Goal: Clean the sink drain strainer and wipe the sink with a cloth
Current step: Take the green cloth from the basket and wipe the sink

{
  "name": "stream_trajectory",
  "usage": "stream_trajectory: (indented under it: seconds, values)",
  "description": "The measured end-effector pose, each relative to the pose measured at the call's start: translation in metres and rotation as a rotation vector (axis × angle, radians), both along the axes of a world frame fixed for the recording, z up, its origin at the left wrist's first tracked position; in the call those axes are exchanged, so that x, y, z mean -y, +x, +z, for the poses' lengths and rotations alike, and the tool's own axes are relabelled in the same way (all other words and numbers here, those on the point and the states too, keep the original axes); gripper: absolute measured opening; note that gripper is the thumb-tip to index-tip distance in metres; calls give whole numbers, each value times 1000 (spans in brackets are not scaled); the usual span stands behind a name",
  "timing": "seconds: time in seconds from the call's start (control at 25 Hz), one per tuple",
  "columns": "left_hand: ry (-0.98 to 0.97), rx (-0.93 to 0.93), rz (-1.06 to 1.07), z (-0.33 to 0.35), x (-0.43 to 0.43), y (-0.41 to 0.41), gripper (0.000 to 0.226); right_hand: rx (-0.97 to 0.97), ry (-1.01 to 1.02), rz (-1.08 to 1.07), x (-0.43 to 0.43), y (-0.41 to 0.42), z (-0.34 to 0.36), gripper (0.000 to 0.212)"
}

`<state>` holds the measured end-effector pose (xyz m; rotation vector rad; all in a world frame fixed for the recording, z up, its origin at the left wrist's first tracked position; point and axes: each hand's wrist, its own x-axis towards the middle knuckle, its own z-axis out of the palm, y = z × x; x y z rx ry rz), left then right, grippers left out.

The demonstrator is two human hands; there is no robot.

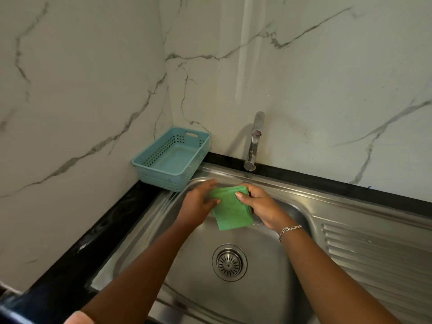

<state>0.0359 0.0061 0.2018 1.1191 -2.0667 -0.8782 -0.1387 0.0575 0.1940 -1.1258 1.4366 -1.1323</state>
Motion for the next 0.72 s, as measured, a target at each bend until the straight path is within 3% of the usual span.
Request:
stream_trajectory:
  seconds: [0.2, 0.48, 0.72]
  values:
    - [-14, 90, -14, 24, -10, -2, 25, -130, -100, -26, -24, 1, 21, 15]
    - [-54, 127, -33, 69, -4, 18, 23, -440, -211, 2, -25, 12, 67, 18]
    - [-127, 221, -169, 122, 57, 53, 20, -446, -192, 85, 30, 41, 112, 24]
